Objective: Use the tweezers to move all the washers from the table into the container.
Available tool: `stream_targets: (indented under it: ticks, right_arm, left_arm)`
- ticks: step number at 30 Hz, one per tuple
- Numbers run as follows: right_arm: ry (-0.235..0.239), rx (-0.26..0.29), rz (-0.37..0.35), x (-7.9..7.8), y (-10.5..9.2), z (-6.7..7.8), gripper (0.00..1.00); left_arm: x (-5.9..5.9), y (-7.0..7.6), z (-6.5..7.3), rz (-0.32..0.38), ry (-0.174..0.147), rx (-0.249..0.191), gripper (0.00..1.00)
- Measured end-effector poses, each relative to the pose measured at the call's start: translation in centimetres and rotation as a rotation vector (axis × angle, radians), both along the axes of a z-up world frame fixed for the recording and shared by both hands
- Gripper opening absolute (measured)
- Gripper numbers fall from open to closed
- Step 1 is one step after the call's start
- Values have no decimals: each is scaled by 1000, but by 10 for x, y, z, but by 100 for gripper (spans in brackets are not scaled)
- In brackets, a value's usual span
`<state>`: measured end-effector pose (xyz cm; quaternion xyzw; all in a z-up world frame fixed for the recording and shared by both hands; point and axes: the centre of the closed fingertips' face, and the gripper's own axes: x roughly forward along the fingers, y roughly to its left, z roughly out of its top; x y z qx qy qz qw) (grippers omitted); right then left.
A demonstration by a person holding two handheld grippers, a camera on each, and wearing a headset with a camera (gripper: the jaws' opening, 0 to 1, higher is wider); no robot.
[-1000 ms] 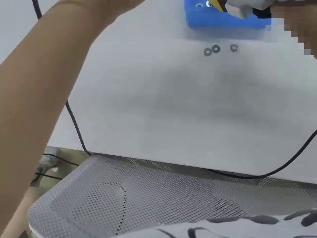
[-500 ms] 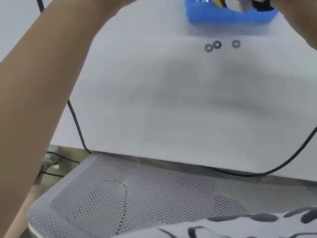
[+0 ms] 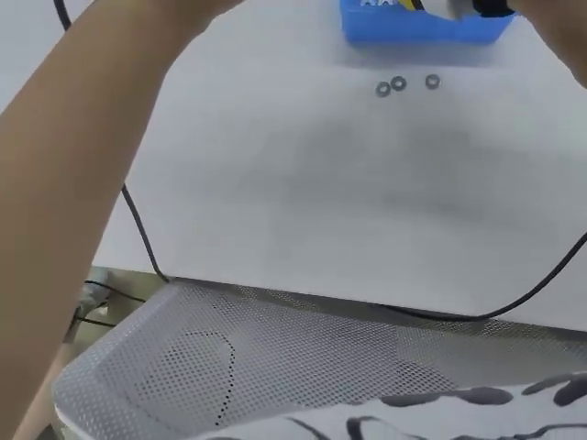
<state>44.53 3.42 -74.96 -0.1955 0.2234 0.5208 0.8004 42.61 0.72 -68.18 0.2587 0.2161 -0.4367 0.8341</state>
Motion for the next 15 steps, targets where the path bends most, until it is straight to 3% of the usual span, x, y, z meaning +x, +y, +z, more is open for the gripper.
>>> stream_targets:
  ticks: [3, 8, 12, 15]
  right_arm:
    - [-13, 33, -15, -6, -1, 14, 7]
    - [-34, 68, -30, -19, -2, 30, 6]
    - [-34, 104, -37, -30, -2, 37, 7]
    - [-1, 132, -40, -41, -1, 36, 7]
  left_arm:
    - [-6, -1, 14, 8, -28, -39, 0]
    - [-17, -1, 28, 30, -43, -89, 0]
    - [-29, -2, 34, 23, -62, -80, 0]
    - [-37, -3, 33, 18, -54, -77, 0]
